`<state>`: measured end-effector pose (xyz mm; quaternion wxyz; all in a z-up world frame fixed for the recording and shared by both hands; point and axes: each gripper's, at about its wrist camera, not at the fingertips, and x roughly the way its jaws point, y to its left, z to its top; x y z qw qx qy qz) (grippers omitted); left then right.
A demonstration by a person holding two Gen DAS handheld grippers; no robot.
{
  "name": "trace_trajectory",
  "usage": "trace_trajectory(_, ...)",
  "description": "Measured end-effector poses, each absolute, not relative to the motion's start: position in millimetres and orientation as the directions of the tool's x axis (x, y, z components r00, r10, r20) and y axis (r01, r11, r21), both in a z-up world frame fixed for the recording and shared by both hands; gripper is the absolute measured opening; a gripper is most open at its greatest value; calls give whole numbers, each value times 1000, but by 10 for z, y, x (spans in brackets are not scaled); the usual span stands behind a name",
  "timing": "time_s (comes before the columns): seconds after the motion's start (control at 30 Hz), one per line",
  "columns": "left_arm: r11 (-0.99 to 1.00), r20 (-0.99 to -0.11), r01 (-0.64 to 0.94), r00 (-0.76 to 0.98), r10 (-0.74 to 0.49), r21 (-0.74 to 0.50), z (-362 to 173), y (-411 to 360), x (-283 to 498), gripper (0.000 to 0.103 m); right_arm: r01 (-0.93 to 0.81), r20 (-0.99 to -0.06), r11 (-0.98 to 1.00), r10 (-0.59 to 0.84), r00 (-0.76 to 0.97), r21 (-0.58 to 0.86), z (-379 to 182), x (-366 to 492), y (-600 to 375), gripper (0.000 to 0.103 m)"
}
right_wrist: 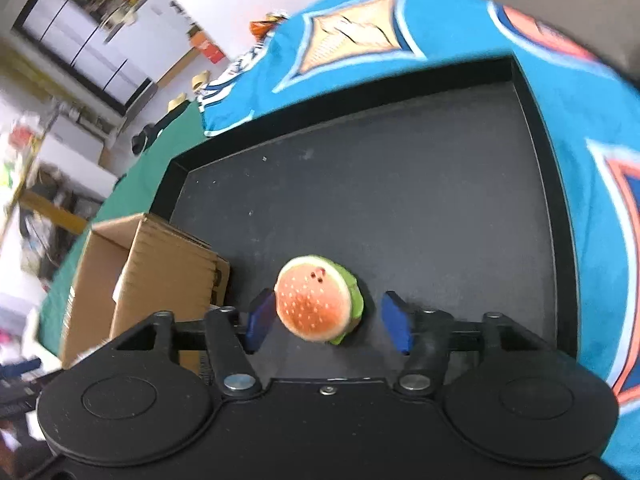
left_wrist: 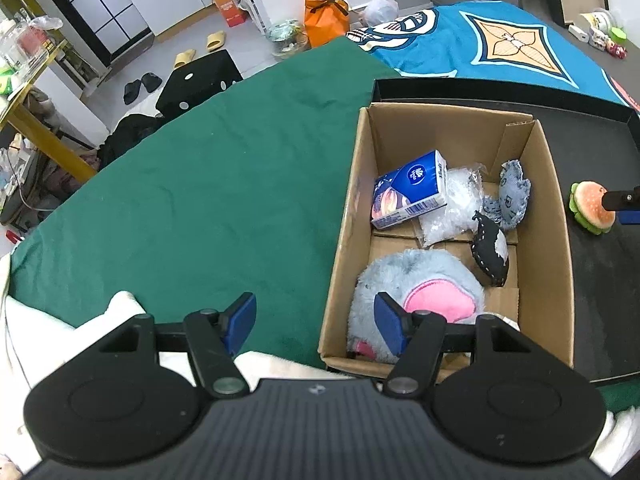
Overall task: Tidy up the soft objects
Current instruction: 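Close the right gripper on the burger plush and lift it, then carry the burger plush with the right gripper over the box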
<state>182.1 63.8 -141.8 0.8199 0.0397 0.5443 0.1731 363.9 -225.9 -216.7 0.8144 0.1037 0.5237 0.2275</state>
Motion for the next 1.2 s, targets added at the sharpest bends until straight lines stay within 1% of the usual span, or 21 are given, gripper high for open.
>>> trace_trajectory(0.1, 936, -877, -236, 348, 331, 259, -1424, 625, 1829, 64, -336, -812, 874, 464, 355, 352, -2151, 3609, -2136, 73)
trace_trajectory(0.27, 938, -880, -228, 343, 328, 261, -1451, 615, 1862, 64, -411, -838, 877, 409, 361, 251, -2193, 3579, -1984, 74)
trace_trajectory(0.43, 939, -883, -222, 337, 327, 263, -1500, 622, 1919, 64, -470, -844, 865, 378, 381, 175, -2205, 3521, -1879, 74)
trace_trajectory(0.63, 935, -879, -219, 334, 340, 278, -1550, 638, 1974, 64, -521, -849, 846, 356, 390, 115, -2241, 3470, -1756, 73)
trace_trajectory(0.67, 935, -879, -219, 334, 341, 280, -1555, 642, 1983, 64, -525, -851, 845, 350, 393, 105, -2253, 3463, -1747, 72)
trace_trajectory(0.73, 935, -879, -217, 334, 341, 281, -1558, 646, 1992, 64, -530, -856, 842, 346, 383, 103, -2283, 3453, -1748, 58)
trace_trajectory(0.77, 935, -879, -215, 333, 341, 281, -1554, 646, 1994, 64, -530, -860, 842, 339, 381, 98, -2291, 3448, -1753, 47)
trace_trajectory(0.9, 939, -882, -203, 334, 333, 278, -1533, 648, 2000, 64, -533, -860, 841, 335, 385, 89, -2207, 3392, -1764, 44)
trace_trajectory(1.2, 946, -885, -191, 343, 315, 263, -1530, 665, 1995, 64, -492, -849, 866, 328, 414, 94, -1882, 3320, -1791, 44)
